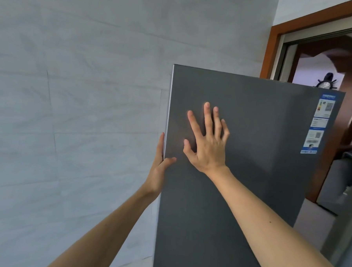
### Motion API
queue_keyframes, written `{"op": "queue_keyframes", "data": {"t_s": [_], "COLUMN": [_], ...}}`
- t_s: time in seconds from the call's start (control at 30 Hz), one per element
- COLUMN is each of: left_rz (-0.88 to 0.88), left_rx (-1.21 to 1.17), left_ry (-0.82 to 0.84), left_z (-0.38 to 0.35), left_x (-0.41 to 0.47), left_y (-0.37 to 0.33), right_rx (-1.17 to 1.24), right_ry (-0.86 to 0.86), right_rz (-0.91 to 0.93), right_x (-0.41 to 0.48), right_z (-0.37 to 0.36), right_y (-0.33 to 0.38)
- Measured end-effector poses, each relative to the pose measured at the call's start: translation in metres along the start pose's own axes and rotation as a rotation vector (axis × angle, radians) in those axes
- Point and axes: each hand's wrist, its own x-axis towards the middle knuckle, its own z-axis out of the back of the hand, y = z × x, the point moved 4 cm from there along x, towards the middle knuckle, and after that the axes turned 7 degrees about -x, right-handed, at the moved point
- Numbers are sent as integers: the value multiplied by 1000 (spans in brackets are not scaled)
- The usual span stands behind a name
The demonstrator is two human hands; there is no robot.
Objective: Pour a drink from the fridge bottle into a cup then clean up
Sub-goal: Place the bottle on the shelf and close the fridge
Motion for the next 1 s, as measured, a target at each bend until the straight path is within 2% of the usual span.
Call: {"op": "queue_keyframes", "data": {"t_s": [0.37,1.0], "left_rz": [21,57], "left_rx": [-16,-120], "left_ry": [-20,54], "left_z": [21,42], "left_x": [38,103], "left_y": [25,61], "right_rx": [-72,-191], "right_ry": [6,19], "right_rz": [-24,-52], "right_x": [13,32], "right_z": [-39,-100], "right_y": [8,11]}}
